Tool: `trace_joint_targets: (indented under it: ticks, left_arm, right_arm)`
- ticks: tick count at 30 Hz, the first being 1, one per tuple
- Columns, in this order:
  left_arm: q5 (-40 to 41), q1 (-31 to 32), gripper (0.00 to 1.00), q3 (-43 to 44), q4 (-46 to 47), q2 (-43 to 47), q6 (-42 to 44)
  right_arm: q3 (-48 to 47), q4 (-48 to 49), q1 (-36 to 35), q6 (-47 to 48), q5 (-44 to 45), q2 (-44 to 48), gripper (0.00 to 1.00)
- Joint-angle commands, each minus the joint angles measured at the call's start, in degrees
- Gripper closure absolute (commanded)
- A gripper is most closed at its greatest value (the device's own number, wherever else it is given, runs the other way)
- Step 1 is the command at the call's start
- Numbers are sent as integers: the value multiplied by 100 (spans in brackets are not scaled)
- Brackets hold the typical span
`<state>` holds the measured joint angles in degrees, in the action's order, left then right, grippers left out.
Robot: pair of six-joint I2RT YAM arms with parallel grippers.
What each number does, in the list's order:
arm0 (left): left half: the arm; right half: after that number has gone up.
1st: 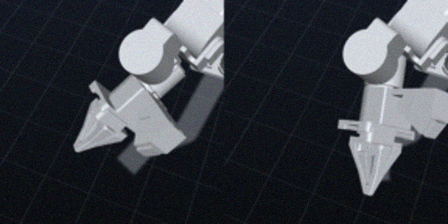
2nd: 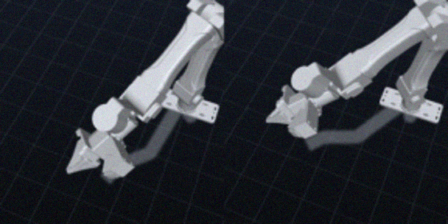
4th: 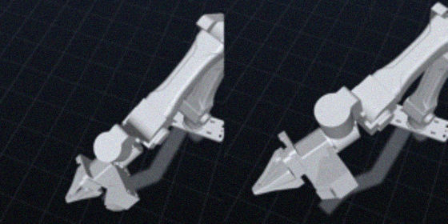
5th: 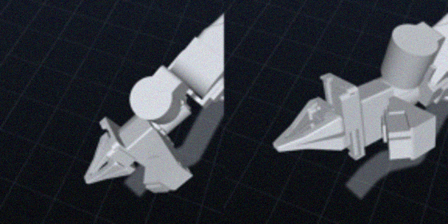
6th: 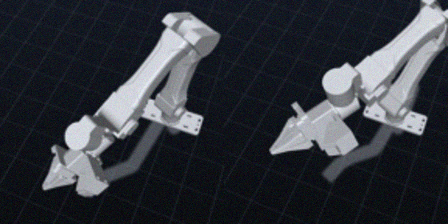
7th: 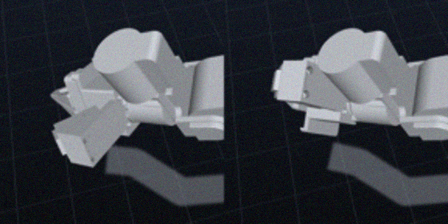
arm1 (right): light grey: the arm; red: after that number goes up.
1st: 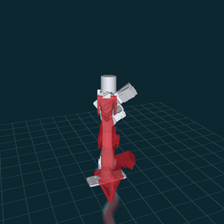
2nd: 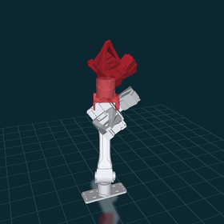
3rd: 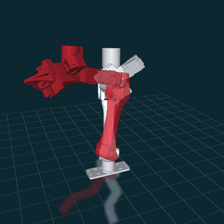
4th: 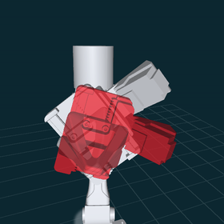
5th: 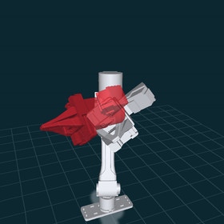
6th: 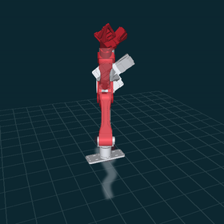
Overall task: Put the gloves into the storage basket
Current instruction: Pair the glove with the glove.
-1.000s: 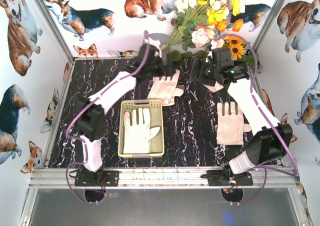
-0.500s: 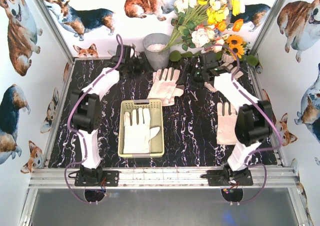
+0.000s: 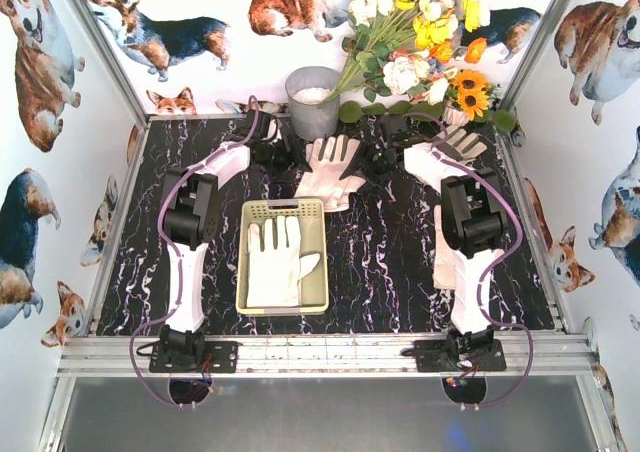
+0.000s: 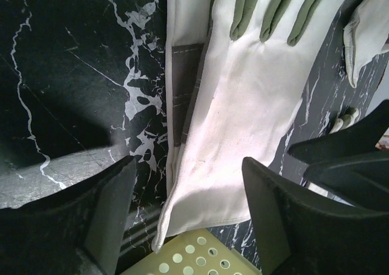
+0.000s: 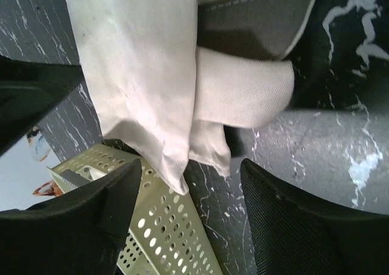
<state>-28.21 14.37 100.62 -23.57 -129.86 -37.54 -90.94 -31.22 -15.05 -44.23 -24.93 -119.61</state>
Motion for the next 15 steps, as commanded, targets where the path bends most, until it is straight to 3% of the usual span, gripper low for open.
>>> trace_joint_targets:
  ticks: [1, 5, 15]
  left_arm:
    - [-265, -66, 40, 250, 21, -144, -10]
    - [-337, -83, 51, 308, 11, -297, -8]
    - [-401, -92, 57, 414, 29, -486, 110]
  right_arm:
    - [-552, 427, -16, -194, -221, -287, 39]
    - [-801, 446, -9, -222, -213, -537, 47]
    - [-1221, 268, -11, -216, -197, -931, 60]
